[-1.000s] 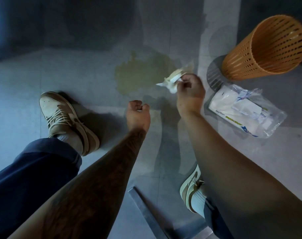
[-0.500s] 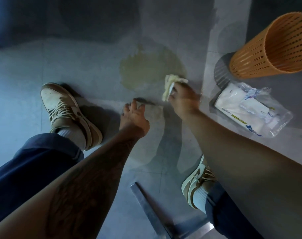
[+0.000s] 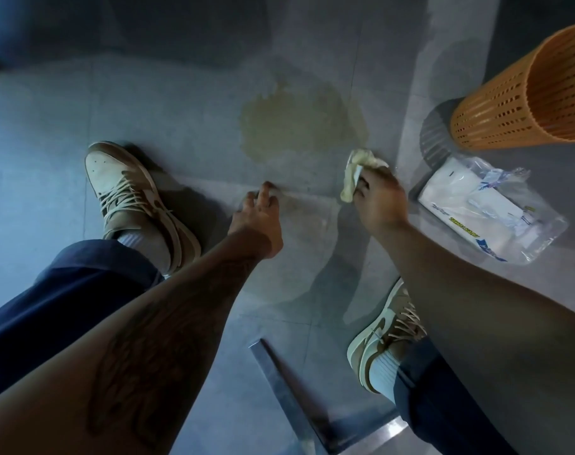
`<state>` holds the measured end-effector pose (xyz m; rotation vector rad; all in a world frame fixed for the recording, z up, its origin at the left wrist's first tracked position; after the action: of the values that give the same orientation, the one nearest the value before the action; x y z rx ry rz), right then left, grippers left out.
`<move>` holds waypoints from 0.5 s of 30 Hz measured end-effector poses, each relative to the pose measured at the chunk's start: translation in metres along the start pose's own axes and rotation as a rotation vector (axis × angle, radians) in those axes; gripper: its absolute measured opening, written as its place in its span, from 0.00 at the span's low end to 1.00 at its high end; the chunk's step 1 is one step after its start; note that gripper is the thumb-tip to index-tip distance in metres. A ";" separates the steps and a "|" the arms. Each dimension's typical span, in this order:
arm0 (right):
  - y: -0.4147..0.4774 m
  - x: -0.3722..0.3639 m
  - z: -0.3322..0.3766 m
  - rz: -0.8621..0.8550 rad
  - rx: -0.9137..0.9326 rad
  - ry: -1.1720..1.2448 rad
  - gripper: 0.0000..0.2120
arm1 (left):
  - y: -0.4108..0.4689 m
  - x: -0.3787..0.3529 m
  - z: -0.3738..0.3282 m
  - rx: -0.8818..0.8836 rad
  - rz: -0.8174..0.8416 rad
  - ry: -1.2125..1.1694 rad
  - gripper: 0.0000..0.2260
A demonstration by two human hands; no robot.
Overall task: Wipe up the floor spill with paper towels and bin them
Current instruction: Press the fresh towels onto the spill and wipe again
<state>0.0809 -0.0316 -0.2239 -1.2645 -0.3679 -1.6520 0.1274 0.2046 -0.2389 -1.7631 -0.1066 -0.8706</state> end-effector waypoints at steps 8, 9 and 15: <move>-0.056 -0.057 0.058 0.296 0.204 -0.076 0.10 | 0.002 0.001 -0.001 -0.011 0.077 0.043 0.33; -0.064 -0.051 0.040 0.274 0.161 -0.050 0.09 | 0.002 0.000 -0.001 -0.004 0.083 0.059 0.33; -0.053 0.005 -0.050 -0.012 -0.310 0.038 0.08 | 0.005 -0.008 -0.004 0.050 0.157 0.050 0.37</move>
<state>0.0093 -0.0456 -0.2240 -1.4561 -0.0975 -1.7890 0.1223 0.2019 -0.2469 -1.6777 0.0416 -0.7909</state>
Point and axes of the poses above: each hand's wrist, its own y-axis towards the middle knuckle, its own x-axis out of the back of the hand, z = x × y, the point moved 10 cm from there along y, towards the middle knuckle, and after that the axes turned 1 degree about -x, right-handed, at the moved point
